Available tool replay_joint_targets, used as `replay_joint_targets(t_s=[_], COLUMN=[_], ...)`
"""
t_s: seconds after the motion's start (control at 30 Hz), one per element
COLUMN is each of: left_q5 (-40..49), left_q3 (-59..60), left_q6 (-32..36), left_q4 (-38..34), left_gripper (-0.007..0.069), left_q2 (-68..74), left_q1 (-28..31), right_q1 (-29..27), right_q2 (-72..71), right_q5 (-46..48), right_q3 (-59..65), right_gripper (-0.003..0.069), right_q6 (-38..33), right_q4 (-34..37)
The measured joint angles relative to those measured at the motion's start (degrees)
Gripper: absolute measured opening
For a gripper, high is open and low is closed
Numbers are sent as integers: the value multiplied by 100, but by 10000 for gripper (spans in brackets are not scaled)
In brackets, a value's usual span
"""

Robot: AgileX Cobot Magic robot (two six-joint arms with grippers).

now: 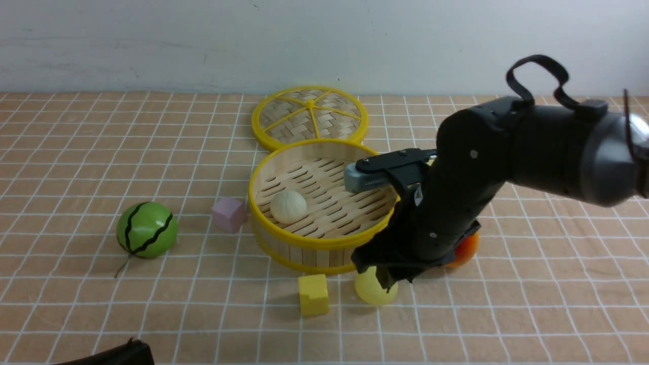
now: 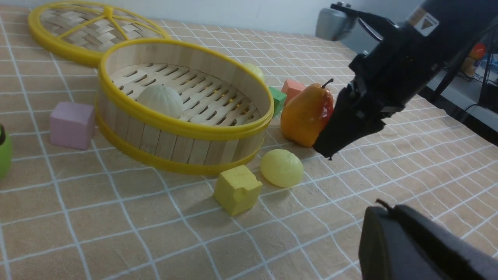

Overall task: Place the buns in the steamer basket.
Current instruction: Use the right arm to grab a steamed stuffed bun, then use the right arm to put the steamed stuffed bun into the steamer

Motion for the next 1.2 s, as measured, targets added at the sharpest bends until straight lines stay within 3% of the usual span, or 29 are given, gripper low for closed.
replay_joint_targets(t_s=[0.2, 0.6, 0.83, 0.97, 1.2], left_q5=[0, 0, 0, 0, 0], left_q3=[0, 0, 0, 0, 0], left_q6=[0, 0, 0, 0, 0], left_q4=[0, 0, -5, -5, -5], left_gripper=[-2, 4, 4, 6, 12], left_q2=[0, 0, 0, 0, 0], left_q1=[0, 0, 0, 0, 0], right_q1=[0, 0, 0, 5, 11], right_q2=[282, 624, 740, 650, -150], right_q5=[-401, -907, -849, -731, -215], right_q3=[-37, -47, -65, -70, -368], right_gripper=[351, 337, 187, 25, 3], right_q6=[57, 96, 101, 22, -35], right_q4=[7, -50, -50, -35, 95])
